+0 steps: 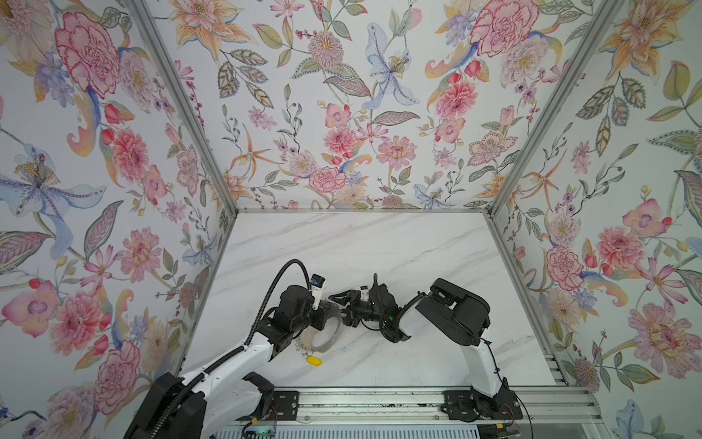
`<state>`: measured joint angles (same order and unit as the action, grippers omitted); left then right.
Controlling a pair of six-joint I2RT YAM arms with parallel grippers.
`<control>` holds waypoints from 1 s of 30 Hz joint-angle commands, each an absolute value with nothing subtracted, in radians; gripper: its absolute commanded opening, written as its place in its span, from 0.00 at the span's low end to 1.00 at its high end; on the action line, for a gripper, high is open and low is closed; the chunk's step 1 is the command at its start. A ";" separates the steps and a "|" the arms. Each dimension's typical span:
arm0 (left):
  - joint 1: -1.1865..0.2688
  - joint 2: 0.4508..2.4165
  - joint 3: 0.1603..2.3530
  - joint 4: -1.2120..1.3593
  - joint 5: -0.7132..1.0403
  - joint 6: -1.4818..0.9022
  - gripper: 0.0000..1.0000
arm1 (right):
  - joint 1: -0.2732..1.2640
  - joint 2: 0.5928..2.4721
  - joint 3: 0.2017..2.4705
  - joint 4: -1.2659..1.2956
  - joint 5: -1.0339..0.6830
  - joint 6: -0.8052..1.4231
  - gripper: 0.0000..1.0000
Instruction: Remove the keys from the keyring
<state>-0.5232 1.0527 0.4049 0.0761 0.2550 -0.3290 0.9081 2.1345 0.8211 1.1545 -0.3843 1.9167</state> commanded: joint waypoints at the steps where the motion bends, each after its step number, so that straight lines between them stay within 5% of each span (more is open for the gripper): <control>1: -0.513 1.065 0.410 0.112 0.265 -0.309 0.00 | 0.936 2.133 0.820 1.206 -0.411 1.980 0.57; 20: -0.512 1.011 0.384 0.158 0.284 -0.347 0.00 | 0.969 2.179 0.858 1.281 -0.347 2.079 0.54; 30: -0.512 1.025 0.387 0.161 0.304 -0.351 0.00 | 0.883 2.151 0.865 1.221 -0.347 1.951 0.37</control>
